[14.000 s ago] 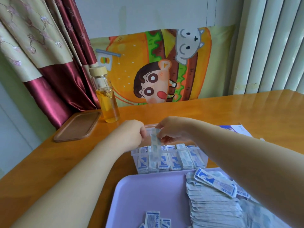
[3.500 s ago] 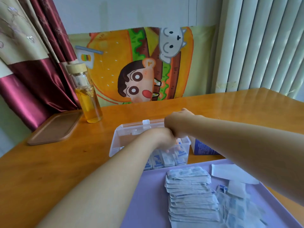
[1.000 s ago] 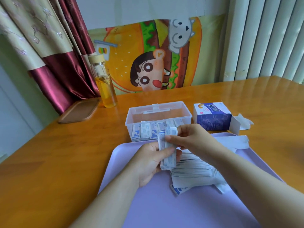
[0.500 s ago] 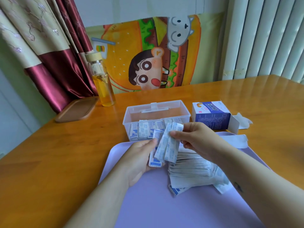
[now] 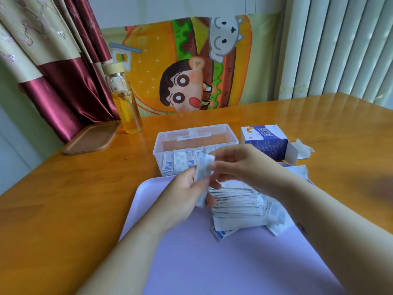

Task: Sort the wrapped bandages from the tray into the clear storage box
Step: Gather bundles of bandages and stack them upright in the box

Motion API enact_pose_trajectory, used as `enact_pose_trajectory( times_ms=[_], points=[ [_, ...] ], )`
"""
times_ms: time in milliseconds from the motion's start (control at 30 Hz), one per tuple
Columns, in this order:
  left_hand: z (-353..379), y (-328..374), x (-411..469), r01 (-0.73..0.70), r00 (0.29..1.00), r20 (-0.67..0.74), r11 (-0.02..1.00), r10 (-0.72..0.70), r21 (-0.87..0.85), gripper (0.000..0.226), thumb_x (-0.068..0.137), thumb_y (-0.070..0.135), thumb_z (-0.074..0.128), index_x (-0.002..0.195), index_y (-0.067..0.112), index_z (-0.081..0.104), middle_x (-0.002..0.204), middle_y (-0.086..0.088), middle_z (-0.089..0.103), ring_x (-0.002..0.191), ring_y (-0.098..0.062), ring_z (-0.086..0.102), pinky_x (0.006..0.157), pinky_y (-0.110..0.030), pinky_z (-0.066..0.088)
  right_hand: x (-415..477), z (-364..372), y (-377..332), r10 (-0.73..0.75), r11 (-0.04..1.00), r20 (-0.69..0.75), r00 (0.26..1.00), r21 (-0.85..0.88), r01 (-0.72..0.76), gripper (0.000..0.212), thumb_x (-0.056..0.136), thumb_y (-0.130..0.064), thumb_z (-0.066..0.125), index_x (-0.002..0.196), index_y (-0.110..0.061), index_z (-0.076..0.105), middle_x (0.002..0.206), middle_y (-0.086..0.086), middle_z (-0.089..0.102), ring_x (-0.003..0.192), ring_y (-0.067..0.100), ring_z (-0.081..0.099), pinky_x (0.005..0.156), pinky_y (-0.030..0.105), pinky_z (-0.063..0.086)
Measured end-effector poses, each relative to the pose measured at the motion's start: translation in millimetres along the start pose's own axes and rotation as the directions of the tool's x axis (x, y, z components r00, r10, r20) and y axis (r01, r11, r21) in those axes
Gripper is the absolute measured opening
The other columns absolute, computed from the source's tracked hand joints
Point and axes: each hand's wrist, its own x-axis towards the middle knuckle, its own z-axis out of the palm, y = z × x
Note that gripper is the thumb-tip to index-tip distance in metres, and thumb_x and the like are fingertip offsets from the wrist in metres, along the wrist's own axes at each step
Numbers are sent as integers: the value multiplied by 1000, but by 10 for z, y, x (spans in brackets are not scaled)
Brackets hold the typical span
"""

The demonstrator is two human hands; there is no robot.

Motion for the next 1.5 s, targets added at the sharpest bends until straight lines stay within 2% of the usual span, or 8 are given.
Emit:
enact_pose_trajectory(
  times_ms=[100,233,467,667,833,1000,1133,1500],
  points=[
    [-55,-38,13,28,996,-79,1000,-29,-14,21,101,19,40,98,12,60,67,9,64,56,-8,54,53,-17,42,-110,-264,-124,-44,962,-125,991,-271,8,14,88,-10,62,96,-18,69,86,-1,73,73,5,66,71,18,55],
    [-77,-54,27,-9,991,-134,998,16,54,21,101,17,38,105,27,56,73,13,66,59,-3,60,58,-19,46,-335,-603,-77,94,510,-77,993,-852,-114,14,89,-19,60,97,-23,70,91,-12,70,74,-5,59,62,7,42],
    [-57,-114,25,-59,962,-230,935,146,349,25,100,25,39,84,26,57,71,5,65,62,-10,59,53,-22,43,-522,-701,55,390,314,-197,899,-890,-331,69,67,-58,72,124,-26,50,105,-7,52,92,16,58,82,28,48],
    [-68,-165,36,-70,957,-240,932,163,355,24,100,24,40,82,25,58,76,0,66,78,-24,64,80,-45,50,-490,-636,95,318,466,-198,927,-819,-335,73,68,-41,79,131,-25,46,122,-3,51,96,13,50,77,23,42],
    [-54,-154,28,-88,957,-229,930,179,358,23,100,23,40,84,24,57,70,1,64,77,-28,62,68,-38,49,-447,-581,215,189,652,-241,952,-695,-305,54,72,-20,79,121,-25,56,117,-3,56,92,17,57,75,28,50],
    [-28,-131,17,-112,957,-218,935,193,336,21,100,17,39,87,21,55,74,3,61,63,3,58,60,-9,42,-439,-604,234,224,820,-203,953,-490,-297,46,73,-6,77,113,-23,61,100,-6,60,80,13,60,60,17,48],
    [-40,-144,28,-102,963,-212,954,165,281,23,99,17,41,83,17,58,68,2,61,65,-4,60,77,-34,49,-480,-595,226,252,930,-83,964,-255,-265,39,76,5,72,101,-22,63,93,2,62,74,11,61,65,16,50],
    [-41,-88,27,-84,982,-156,989,102,120,25,100,14,40,83,23,57,58,11,54,53,0,49,53,-12,43,-452,-552,126,79,701,-217,973,-682,-209,19,81,-10,71,99,-14,69,84,-4,68,65,5,62,59,10,49]
  ],
)
